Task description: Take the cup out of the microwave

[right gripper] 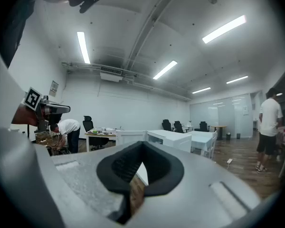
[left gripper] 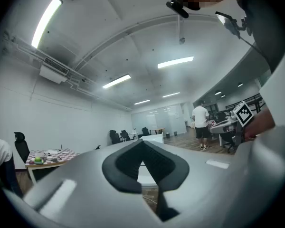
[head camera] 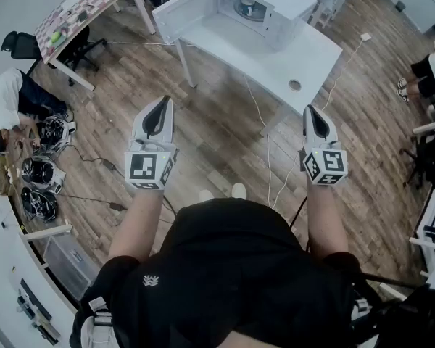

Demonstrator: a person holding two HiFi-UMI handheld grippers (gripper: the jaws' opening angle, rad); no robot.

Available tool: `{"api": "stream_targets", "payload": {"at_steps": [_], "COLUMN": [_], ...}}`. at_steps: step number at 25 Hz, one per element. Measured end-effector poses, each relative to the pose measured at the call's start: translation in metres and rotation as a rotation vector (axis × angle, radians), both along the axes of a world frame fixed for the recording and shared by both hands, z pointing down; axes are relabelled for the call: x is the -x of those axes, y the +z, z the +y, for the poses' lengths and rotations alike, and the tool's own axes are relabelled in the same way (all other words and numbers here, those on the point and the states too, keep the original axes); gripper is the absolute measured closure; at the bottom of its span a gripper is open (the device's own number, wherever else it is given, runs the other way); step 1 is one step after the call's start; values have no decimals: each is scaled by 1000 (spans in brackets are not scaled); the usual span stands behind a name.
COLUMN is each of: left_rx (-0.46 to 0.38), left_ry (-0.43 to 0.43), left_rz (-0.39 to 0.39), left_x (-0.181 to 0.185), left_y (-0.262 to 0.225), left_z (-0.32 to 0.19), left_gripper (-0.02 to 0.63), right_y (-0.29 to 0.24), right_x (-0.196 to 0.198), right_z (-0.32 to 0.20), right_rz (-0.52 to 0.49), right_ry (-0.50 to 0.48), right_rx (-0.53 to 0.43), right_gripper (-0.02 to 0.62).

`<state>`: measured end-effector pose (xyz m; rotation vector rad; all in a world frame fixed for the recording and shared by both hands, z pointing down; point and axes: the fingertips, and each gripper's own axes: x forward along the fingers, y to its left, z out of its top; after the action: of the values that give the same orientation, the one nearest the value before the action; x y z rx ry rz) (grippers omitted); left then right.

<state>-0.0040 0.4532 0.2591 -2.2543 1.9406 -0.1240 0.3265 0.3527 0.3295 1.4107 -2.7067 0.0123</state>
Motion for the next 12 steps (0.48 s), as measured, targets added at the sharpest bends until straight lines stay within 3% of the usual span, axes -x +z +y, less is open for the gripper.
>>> {"api": "stream_targets", "payload": {"at_steps": [12], "left_rx": [28], "left_ry": [-3], "left_rz": [-7], "left_x": [-34], "left_y": [9], "left_z": [-26], "left_gripper": [604], "right_y": [11], "right_x": [-12], "right_z": [-24], "right_rz": [-17], "right_ry": [-36], "right_rx": [13], "right_gripper": [594]}}
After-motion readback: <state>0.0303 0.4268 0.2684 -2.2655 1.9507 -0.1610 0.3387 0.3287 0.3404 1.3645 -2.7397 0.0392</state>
